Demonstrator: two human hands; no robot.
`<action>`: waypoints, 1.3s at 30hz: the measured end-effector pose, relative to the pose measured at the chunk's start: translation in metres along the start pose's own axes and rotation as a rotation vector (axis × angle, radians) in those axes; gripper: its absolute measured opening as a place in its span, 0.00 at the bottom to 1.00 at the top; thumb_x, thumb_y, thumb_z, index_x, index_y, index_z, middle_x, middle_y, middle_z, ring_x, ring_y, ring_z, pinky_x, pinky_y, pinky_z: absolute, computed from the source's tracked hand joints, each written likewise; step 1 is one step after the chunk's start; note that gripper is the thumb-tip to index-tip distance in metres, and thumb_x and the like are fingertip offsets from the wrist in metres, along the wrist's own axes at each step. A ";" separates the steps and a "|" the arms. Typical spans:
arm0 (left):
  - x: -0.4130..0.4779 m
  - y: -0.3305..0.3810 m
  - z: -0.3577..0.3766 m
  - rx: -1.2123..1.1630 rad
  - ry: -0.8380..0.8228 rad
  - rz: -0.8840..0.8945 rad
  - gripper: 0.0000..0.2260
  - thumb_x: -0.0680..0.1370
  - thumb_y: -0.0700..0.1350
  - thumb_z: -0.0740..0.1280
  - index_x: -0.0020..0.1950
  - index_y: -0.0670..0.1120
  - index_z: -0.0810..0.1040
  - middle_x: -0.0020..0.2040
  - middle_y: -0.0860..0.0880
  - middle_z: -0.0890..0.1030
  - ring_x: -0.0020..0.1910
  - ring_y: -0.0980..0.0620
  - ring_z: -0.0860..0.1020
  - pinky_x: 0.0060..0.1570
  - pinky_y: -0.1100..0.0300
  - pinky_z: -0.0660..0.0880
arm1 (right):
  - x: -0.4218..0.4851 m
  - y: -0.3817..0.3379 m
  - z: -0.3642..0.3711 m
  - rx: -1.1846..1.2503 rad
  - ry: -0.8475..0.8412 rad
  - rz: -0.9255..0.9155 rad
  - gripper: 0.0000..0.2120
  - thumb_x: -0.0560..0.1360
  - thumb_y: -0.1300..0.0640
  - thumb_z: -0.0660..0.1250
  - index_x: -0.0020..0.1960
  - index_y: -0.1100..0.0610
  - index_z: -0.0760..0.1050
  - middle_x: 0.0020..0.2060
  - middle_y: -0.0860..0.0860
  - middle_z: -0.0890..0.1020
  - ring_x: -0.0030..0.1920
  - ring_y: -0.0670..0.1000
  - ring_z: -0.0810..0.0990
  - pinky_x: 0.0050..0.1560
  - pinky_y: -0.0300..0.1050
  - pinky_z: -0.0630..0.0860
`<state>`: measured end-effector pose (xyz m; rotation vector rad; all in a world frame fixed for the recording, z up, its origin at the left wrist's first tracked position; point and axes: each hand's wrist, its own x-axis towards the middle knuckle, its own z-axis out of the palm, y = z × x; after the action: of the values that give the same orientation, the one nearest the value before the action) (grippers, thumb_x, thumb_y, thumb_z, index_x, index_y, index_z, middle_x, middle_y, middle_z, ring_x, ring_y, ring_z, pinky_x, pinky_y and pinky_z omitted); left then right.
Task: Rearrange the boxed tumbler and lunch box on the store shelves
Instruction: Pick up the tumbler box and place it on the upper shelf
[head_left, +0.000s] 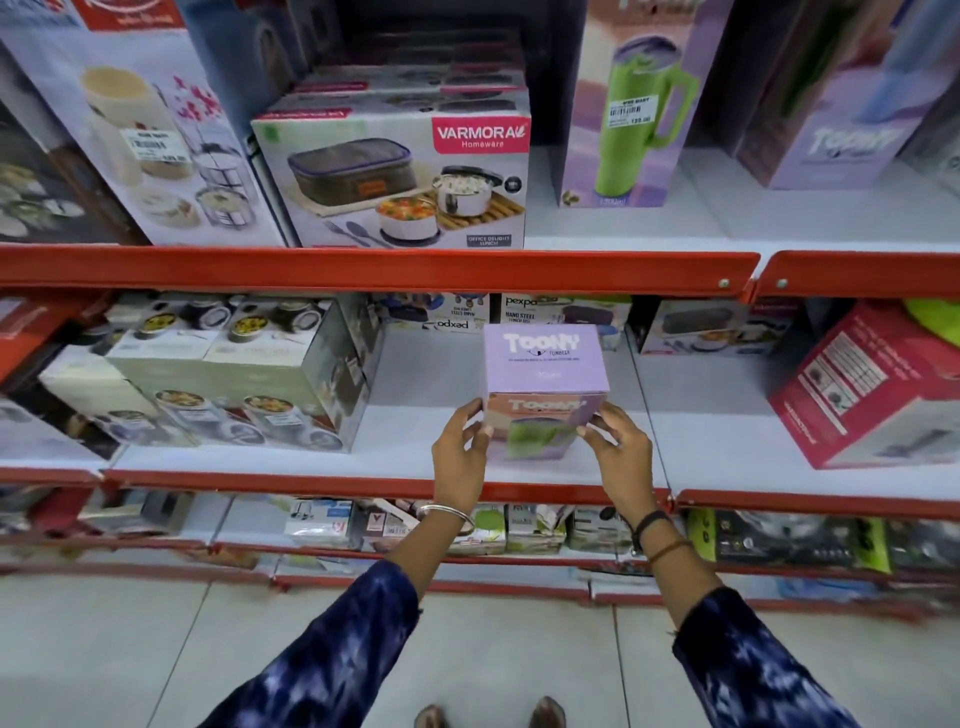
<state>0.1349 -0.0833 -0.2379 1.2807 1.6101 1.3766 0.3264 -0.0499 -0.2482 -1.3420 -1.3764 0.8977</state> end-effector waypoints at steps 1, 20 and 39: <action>-0.005 0.005 -0.004 -0.022 0.004 0.019 0.15 0.78 0.37 0.64 0.64 0.41 0.73 0.61 0.43 0.77 0.55 0.50 0.76 0.52 0.73 0.72 | -0.006 -0.005 -0.003 0.015 0.006 -0.012 0.16 0.73 0.68 0.67 0.60 0.62 0.76 0.61 0.57 0.78 0.58 0.55 0.79 0.62 0.51 0.75; 0.006 0.166 -0.075 -0.203 0.140 0.255 0.08 0.73 0.45 0.70 0.52 0.52 0.83 0.48 0.47 0.85 0.44 0.56 0.80 0.52 0.45 0.79 | 0.004 -0.178 -0.035 0.282 0.187 -0.392 0.16 0.71 0.62 0.71 0.58 0.56 0.75 0.49 0.31 0.79 0.48 0.37 0.80 0.50 0.32 0.76; 0.036 0.256 -0.038 -0.104 0.125 0.623 0.14 0.74 0.38 0.69 0.60 0.44 0.77 0.54 0.52 0.81 0.47 0.68 0.78 0.52 0.65 0.77 | 0.048 -0.237 -0.094 0.138 0.223 -0.621 0.25 0.70 0.61 0.72 0.67 0.55 0.71 0.53 0.37 0.80 0.52 0.35 0.78 0.57 0.39 0.77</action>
<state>0.1548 -0.0692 0.0220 1.7457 1.2354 1.9108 0.3585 -0.0423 0.0090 -0.8011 -1.4061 0.4000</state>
